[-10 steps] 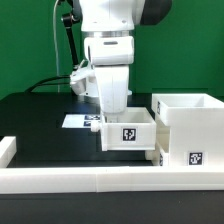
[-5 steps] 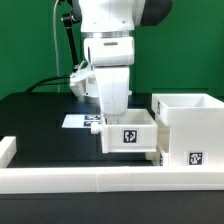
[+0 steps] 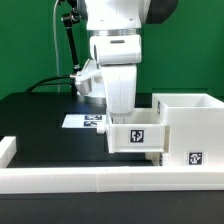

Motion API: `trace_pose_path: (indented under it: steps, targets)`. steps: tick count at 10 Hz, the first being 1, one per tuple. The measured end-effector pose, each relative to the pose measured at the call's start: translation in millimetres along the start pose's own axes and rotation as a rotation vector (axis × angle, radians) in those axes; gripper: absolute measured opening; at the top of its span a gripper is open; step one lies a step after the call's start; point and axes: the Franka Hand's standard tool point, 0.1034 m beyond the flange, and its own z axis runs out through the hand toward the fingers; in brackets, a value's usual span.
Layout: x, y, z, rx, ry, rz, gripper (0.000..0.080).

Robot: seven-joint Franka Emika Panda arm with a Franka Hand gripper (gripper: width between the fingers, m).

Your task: Assemble drawer

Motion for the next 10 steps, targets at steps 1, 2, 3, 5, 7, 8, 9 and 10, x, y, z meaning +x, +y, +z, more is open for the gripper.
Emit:
trace_pose_path:
  steps: [1,2,3,5,7,8,9,10]
  targets:
    - [0.3,0.0,0.1,0.0,0.0,0.0,0.0042]
    - [0.3,-0.5,0.7,0.001,0.0,0.0,0.0042]
    - [0.3,-1.2,1.9,0.004,0.001,0.0,0.0042]
    - [2.0,-2.3,4.2,0.007,0.002,-0.003,0.0042]
    - [4.4,-2.3,4.2,0.007,0.003,-0.007,0.0042]
    - [5.7,-2.0,3.5,0.006,0.003,-0.009,0.0042]
    - [7.2,-2.0,3.1,0.006,0.003,-0.012,0.0042]
    - [7.8,-3.1,3.8,0.008,0.003,-0.013,0.0042]
